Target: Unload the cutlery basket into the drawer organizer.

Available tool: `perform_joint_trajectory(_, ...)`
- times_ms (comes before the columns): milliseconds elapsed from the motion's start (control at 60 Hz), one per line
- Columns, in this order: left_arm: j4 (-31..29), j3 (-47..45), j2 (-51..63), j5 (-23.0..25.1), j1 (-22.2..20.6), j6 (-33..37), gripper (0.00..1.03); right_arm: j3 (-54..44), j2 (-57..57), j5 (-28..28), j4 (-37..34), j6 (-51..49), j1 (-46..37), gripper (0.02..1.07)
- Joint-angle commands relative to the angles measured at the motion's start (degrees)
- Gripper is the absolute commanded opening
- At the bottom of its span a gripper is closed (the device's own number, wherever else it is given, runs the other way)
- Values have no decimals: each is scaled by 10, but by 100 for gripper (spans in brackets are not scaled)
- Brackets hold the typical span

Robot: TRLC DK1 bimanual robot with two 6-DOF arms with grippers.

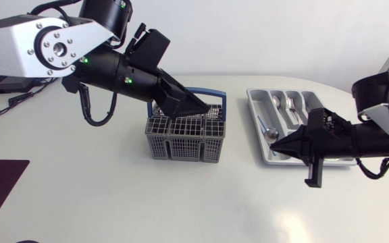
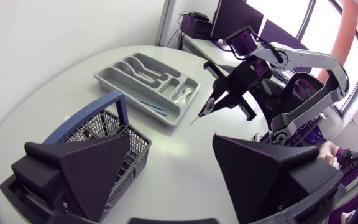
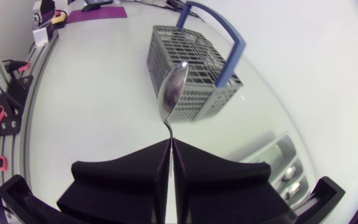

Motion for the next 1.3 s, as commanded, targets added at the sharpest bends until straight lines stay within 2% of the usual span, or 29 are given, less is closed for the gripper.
perform_joint_trajectory(0, -10, 16, 14, -17, 5, -11, 99, -15, 5, 13, -7, -61, -45, 8)
perform_joint_trajectory(267, -40, 6, 15, -62, 4, 1, 99, -5, 47, 73, 3, -178, -176, 8)
perform_joint_trajectory(500, -61, -4, 11, -82, 1, 6, 99, -7, 95, 140, 75, -247, -229, 8)
perform_joint_trajectory(667, -73, -5, 3, -97, -5, 10, 99, -32, 124, 215, 177, -270, -219, 8)
perform_joint_trajectory(900, -81, -20, -10, -103, -3, 14, 99, -65, 180, 344, 300, -284, -147, 8)
perform_joint_trajectory(1117, -89, -25, -19, -103, 3, 20, 99, -70, 228, 425, 361, -287, -97, 8)
perform_joint_trajectory(1283, -95, -21, -19, -103, 5, 25, 99, -63, 254, 459, 387, -294, -92, 8)
